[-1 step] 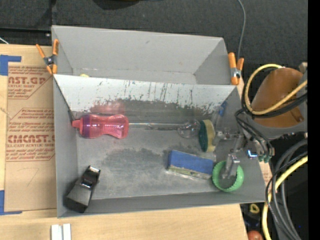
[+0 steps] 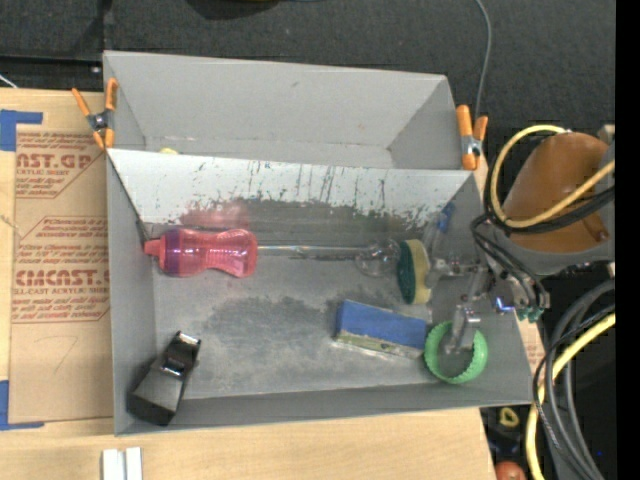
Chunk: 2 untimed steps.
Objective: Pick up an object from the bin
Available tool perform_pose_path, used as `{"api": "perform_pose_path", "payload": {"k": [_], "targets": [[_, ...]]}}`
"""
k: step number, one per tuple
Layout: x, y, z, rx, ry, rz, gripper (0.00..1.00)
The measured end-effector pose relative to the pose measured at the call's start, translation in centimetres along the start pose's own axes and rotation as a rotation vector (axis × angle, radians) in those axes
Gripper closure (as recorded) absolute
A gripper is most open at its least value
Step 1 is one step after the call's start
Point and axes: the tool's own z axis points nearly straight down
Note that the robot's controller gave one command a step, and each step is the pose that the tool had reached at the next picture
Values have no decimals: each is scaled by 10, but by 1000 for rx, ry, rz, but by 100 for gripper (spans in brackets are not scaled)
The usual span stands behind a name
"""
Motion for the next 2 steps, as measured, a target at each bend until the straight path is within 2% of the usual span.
{"api": "perform_pose_path", "payload": {"k": [1, 2], "targets": [[18, 38, 71, -2, 4, 96, 0], [17, 44, 20, 3, -10, 22, 0]]}}
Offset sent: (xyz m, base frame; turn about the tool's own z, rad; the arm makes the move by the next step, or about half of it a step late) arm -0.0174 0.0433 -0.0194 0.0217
